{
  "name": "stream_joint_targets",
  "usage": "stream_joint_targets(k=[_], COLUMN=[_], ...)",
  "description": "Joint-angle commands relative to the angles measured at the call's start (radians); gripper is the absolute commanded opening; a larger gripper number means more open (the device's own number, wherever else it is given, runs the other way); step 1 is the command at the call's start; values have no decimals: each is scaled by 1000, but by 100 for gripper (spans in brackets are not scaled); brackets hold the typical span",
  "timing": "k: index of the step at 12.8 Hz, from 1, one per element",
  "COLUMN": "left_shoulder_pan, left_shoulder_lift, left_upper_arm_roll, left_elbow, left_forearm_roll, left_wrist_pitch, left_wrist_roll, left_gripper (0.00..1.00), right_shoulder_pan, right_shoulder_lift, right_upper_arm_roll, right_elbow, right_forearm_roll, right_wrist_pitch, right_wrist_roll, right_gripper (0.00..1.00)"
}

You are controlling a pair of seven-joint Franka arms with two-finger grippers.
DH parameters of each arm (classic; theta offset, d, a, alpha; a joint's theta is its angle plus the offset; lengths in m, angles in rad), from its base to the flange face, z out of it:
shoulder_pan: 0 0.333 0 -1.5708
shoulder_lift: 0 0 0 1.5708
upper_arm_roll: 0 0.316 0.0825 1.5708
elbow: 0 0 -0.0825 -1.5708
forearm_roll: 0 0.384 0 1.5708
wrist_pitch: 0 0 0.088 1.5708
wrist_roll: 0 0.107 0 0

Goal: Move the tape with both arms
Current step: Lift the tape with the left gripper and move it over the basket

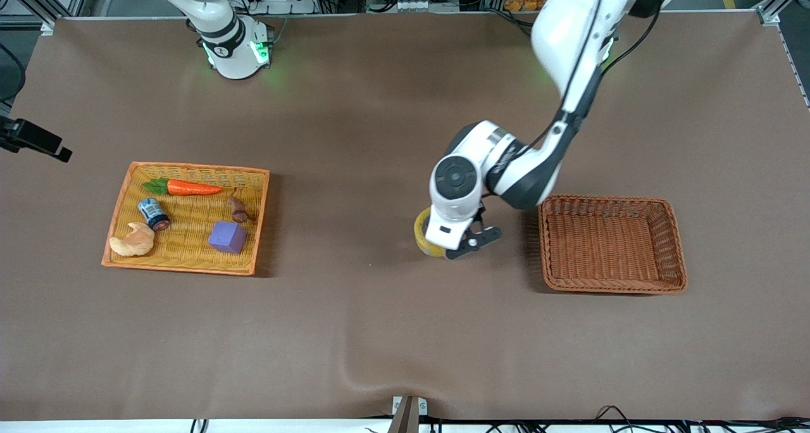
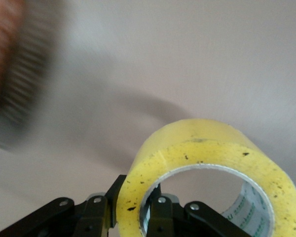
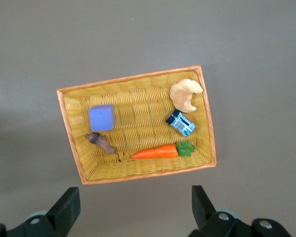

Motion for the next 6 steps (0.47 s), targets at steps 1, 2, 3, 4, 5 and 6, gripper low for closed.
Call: stream_joint_targets(k=[1, 2, 3, 4, 5, 6], left_shoulder_pan=[119, 158, 211, 268, 312, 366], left_shoulder_lift=[-94, -104, -121, -133, -140, -146], left_upper_arm_roll=[-9, -9, -9, -11, -11, -14], left_elbow=[-33, -31, -33, -36, -36, -36], left_forearm_roll=[11, 12, 12, 11, 11, 9], left_wrist_pitch=[-67, -84, -87, -97, -125, -134], left_wrist_roll=[-52, -87, -101, -102, -94, -86], left_gripper=[0, 0, 0, 0, 0, 0], right_shoulder_pan=[-85, -71, -72, -68, -65, -50], right_shoulder_lift=[40, 47, 60, 60, 60, 60], right_upper_arm_roll=[91, 91, 93, 91, 94, 94], right_elbow=[48, 46, 49, 49, 48, 49], right_forearm_roll=[11, 1, -6, -13, -32, -53], right_wrist_pitch=[-37, -37, -37, -39, -43, -51], right_wrist_roll=[8, 8, 6, 6, 6, 5], right_gripper=[100, 100, 100, 100, 100, 100])
